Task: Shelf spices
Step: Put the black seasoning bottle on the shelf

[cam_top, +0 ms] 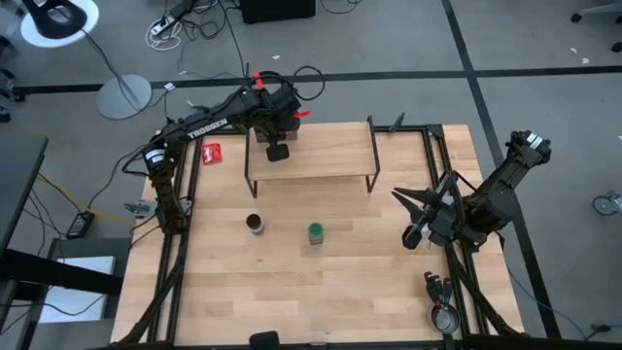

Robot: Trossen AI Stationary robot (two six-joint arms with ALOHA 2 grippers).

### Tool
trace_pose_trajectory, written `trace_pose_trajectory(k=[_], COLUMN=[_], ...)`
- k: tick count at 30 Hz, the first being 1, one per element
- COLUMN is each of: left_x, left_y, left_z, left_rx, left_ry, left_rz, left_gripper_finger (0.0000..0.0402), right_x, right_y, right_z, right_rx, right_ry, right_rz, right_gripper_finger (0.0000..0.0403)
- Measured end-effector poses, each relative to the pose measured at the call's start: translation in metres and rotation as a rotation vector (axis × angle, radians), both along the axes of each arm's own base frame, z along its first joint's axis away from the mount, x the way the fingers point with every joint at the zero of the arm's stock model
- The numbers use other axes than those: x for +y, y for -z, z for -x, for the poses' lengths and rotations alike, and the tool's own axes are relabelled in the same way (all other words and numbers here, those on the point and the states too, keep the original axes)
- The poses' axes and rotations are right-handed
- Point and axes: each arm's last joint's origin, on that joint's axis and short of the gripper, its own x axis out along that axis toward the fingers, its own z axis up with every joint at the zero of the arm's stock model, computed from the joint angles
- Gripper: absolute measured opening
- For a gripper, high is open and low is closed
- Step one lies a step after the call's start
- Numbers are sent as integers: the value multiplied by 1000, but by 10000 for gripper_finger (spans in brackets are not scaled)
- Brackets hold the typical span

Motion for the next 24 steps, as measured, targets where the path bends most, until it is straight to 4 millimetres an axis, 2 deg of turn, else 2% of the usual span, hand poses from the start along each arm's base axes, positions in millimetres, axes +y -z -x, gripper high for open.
trace_pose_trajectory(k=[8,15,19,24], left_x=[-20,-47,-66,-91], left_y=[0,-7,-31,-86], left_z=[-11,-20,-22,-3], left_rx=[-19,-59,-211,-496], left_ry=[64,113,146,176], left_rz=[31,27,-30,-160], left_gripper_finger=[0,0,0,0], right_x=[0,0,-2,-4], right_y=[0,0,1,3], right_z=[0,0,-2,-4], right_rx=[0,0,7,18], right_ry=[1,2,18,33], right_rz=[0,0,2,4], right_gripper_finger=[39,39,39,39])
